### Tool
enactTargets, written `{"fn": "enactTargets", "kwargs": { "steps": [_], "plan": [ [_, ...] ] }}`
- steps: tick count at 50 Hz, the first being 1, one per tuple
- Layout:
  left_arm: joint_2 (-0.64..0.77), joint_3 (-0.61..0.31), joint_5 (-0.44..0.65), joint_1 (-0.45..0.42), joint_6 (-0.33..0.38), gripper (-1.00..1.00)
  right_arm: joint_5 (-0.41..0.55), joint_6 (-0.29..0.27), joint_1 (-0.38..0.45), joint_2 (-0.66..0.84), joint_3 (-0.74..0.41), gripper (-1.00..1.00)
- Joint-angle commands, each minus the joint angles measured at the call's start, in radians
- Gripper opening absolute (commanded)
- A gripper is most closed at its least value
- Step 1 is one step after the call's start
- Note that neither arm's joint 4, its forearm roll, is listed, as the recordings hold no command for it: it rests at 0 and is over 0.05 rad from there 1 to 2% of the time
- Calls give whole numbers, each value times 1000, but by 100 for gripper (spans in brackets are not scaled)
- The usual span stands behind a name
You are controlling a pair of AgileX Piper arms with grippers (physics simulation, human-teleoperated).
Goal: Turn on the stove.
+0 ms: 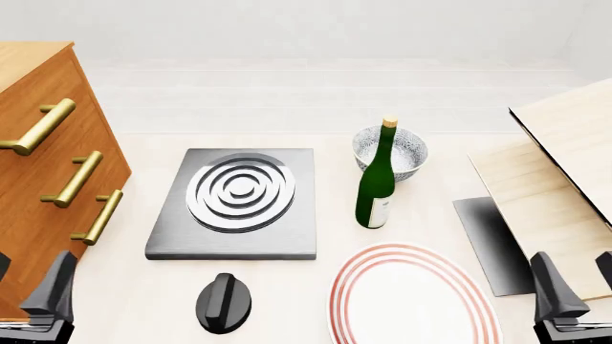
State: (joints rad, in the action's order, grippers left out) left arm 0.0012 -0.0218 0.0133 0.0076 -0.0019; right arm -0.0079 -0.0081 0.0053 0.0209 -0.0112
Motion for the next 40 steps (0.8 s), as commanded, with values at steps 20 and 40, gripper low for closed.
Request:
{"fn": "enactTargets", "kwargs": {
  "steps": [20,40],
  "plan": [
    [225,-455,385,-139,-79,100,15,-4,18,-21,11,100],
    [637,-552,405,-434,-27,100,18,-6,36,-21,11,100]
  ]
}}
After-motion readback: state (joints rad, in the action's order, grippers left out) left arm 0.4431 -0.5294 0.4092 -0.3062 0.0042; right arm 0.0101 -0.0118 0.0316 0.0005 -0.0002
